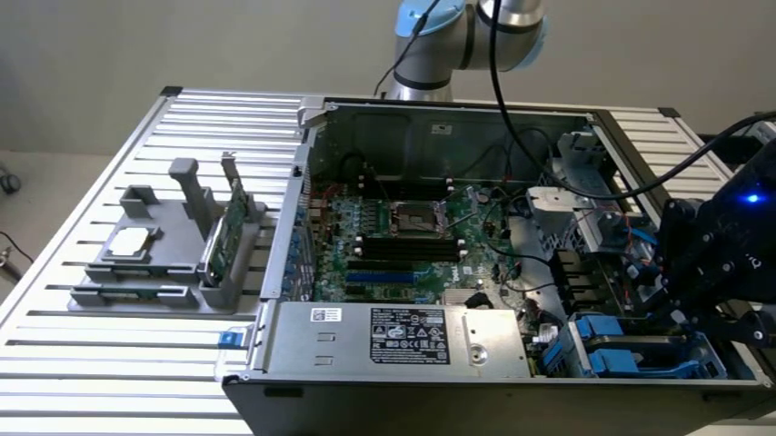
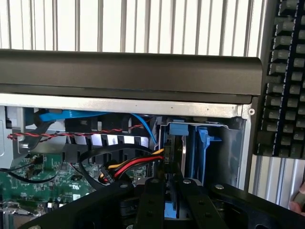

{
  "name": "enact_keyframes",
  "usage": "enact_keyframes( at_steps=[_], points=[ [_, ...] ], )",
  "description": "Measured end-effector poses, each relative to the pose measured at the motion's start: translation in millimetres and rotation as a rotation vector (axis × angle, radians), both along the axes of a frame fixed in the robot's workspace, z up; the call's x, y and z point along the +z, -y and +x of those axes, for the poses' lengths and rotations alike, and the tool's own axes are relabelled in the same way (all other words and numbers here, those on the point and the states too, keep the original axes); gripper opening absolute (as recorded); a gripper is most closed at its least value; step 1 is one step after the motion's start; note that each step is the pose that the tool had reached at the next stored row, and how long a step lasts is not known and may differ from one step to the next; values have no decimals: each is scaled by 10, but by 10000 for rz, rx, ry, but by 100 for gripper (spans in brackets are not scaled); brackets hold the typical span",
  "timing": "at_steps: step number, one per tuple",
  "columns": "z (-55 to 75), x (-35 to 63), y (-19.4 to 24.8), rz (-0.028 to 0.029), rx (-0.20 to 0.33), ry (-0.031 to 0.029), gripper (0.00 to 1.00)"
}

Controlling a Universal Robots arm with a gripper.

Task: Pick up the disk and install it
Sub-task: 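Insert the first disk wire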

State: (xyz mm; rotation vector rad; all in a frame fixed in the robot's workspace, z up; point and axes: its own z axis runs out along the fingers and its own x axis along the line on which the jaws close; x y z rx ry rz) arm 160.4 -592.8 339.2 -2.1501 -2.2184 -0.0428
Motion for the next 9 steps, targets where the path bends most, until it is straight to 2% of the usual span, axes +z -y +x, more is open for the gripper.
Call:
enact_keyframes(
  at_steps=[9],
  points=[
    [0, 0, 15, 3, -31, 0, 17]
  ],
)
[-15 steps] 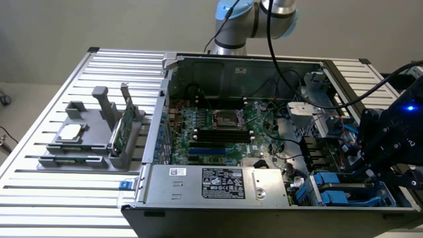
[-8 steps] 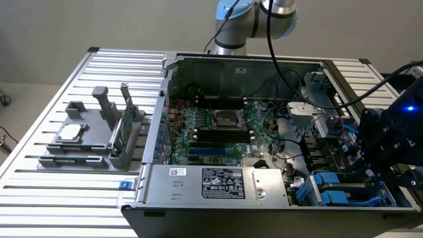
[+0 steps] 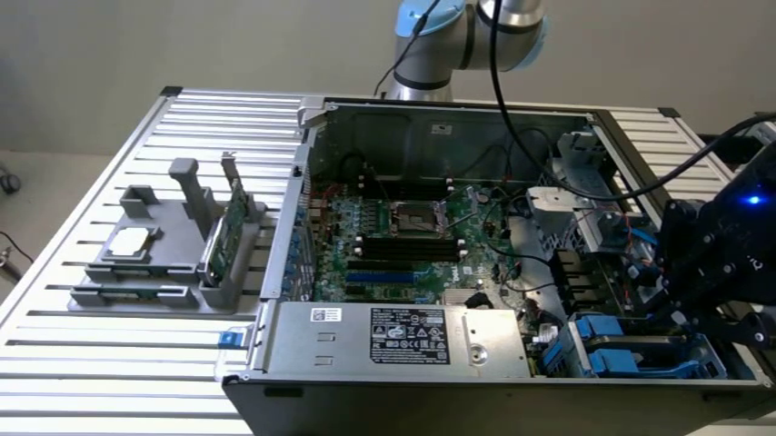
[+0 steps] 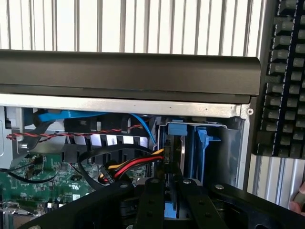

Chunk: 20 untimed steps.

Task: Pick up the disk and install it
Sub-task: 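Insert the first disk wire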

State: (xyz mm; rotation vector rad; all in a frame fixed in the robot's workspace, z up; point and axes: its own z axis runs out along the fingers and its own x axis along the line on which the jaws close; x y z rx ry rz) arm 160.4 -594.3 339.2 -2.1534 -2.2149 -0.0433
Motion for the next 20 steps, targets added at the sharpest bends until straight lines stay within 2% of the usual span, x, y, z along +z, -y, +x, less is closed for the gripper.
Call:
enact_keyframes(
  at_steps=[20],
  points=[
    [0, -17, 5, -1, -599, 0, 17]
  ],
)
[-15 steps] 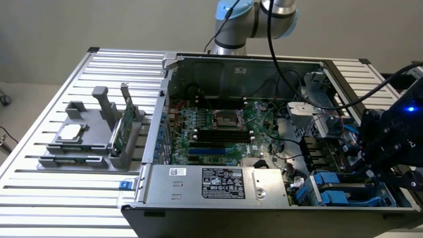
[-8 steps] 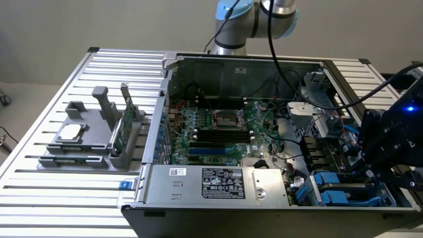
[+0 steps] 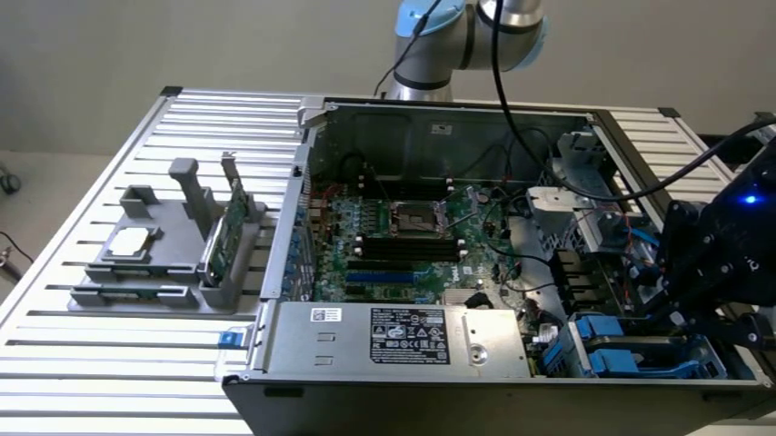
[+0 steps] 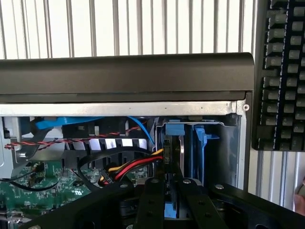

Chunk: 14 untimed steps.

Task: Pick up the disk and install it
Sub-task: 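Insert the first disk wire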

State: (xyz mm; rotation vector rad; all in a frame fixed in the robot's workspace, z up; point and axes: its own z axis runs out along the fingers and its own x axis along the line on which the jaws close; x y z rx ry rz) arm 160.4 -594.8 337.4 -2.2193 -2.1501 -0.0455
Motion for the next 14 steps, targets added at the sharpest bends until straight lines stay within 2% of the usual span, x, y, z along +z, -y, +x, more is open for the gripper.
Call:
enact_keyframes(
  at_steps=[14],
  points=[
    [0, -40, 1, 0, -21, -7, 17]
  ],
)
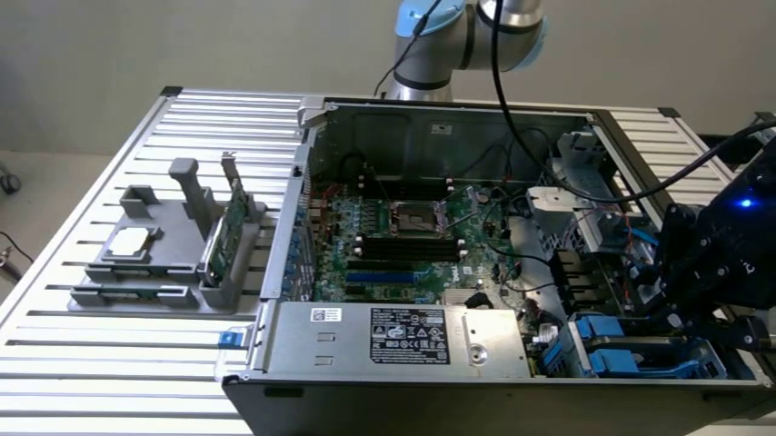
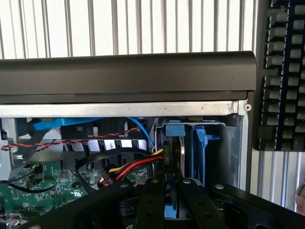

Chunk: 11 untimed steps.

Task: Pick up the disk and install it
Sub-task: 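Insert the first disk wire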

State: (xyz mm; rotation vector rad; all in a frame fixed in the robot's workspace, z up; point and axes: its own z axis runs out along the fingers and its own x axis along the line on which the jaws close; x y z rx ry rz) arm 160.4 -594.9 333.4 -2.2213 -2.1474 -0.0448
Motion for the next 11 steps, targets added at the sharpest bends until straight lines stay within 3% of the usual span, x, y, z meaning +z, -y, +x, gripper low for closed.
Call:
enact_keyframes(
  at_steps=[4, 5, 6, 11],
  points=[
    [1, 8, 1, 12, 0, -12, 18],
    [1, 33, 2, 9, 2, -34, 18],
    [0, 65, 1, 3, 1, -50, 25],
    [0, 252, 2, 0, 1, -97, 25]
  ],
)
